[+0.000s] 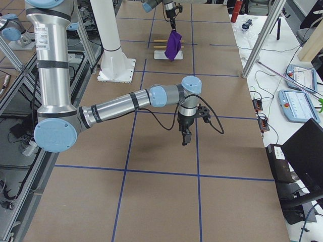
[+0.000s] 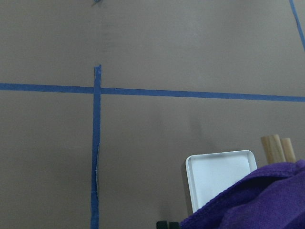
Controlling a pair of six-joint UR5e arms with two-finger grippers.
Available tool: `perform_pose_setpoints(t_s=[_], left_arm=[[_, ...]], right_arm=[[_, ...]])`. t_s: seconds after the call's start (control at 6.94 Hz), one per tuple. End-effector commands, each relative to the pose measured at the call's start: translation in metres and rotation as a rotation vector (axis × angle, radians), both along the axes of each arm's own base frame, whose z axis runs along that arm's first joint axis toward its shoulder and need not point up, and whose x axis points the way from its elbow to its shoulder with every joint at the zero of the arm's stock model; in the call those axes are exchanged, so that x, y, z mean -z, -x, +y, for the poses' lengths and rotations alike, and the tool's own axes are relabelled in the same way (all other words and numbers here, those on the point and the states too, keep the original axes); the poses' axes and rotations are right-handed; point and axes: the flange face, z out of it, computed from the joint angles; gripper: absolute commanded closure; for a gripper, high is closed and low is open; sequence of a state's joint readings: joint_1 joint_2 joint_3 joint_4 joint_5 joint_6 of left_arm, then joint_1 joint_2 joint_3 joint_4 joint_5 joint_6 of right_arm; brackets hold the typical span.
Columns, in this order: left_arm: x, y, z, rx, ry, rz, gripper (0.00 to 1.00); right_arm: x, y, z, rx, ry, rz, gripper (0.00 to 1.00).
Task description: Hang towel on rack
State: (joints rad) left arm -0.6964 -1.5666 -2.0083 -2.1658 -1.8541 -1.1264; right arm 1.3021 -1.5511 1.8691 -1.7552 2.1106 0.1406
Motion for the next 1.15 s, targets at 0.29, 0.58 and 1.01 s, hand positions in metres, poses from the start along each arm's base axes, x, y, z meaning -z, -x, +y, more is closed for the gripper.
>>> perform_pose_setpoints(t_s=[0.29,0.58,1.01], left_arm=[[-0.059,0.082,-0.046,-0.172,-0.167,-0.136,0.0],[-0.12,0.163,-0.078,-0.251,-0.1,-0.27,0.0],[-0.149,0.275,-0.103,-0.251,0.083,-0.379,0.0]], right_arm=[[-0.065,-0.07,0.0,-0.024,0.076,-0.075,0.0],[-0.108,-0.11,0.011,0.0,0.088,-0.083,0.0],[-0.137,-0.137,0.046,-0.044,0.094,-0.112,0.0]])
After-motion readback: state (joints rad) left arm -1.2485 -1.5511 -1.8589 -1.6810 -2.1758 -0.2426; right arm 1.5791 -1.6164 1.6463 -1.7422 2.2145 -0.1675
